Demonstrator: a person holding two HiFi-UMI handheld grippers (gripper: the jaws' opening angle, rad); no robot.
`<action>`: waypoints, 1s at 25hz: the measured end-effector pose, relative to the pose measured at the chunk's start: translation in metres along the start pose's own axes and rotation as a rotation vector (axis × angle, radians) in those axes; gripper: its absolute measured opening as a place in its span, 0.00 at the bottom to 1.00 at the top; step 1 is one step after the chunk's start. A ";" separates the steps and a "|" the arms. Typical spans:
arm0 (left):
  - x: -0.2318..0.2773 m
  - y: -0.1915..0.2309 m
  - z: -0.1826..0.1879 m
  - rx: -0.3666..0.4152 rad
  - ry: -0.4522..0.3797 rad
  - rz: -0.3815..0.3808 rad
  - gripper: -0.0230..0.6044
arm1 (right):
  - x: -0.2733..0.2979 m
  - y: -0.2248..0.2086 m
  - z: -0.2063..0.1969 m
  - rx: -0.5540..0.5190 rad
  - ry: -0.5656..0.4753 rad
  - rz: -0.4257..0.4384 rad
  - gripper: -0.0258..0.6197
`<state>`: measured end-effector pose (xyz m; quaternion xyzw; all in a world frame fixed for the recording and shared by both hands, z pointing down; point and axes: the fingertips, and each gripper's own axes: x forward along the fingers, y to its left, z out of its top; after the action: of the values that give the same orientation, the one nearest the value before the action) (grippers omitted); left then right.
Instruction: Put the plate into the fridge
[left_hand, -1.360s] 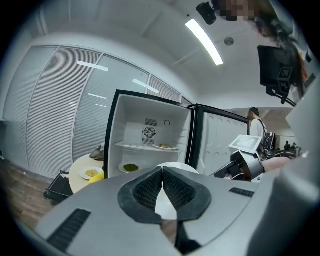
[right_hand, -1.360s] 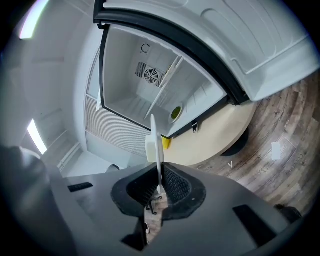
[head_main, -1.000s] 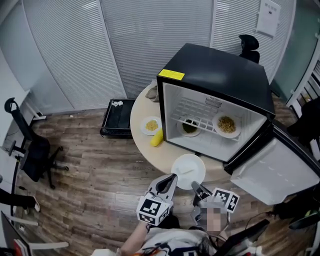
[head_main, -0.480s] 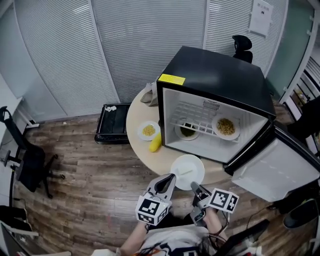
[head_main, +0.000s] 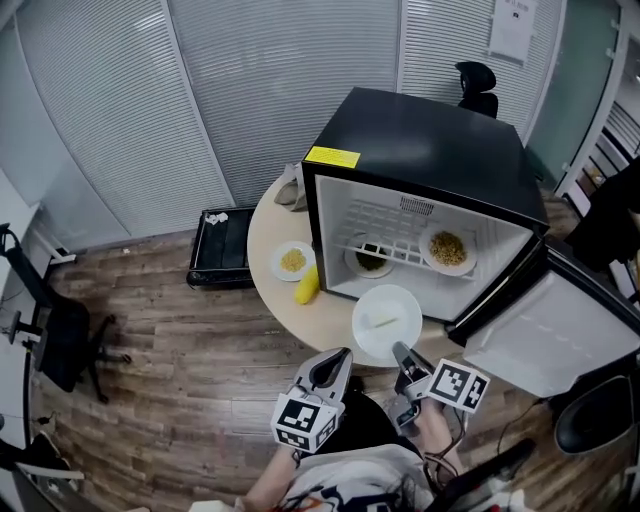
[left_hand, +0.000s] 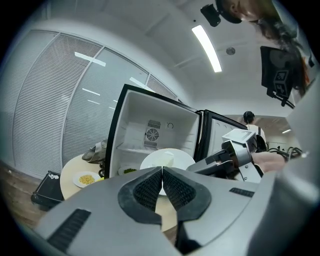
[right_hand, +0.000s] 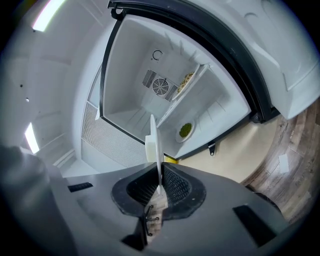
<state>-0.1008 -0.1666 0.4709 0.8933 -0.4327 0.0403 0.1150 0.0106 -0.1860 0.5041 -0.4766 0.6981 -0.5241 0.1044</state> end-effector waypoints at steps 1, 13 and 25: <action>0.001 0.001 0.001 0.000 -0.001 0.001 0.06 | 0.003 0.001 0.005 -0.004 -0.005 -0.001 0.08; 0.028 0.028 0.014 0.028 0.001 0.016 0.06 | 0.047 0.018 0.059 -0.021 -0.062 0.038 0.08; 0.057 0.040 0.019 0.030 0.010 -0.003 0.06 | 0.088 0.020 0.101 0.008 -0.091 0.059 0.08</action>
<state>-0.0973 -0.2389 0.4695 0.8953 -0.4301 0.0513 0.1037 0.0186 -0.3182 0.4754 -0.4788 0.7043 -0.5012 0.1534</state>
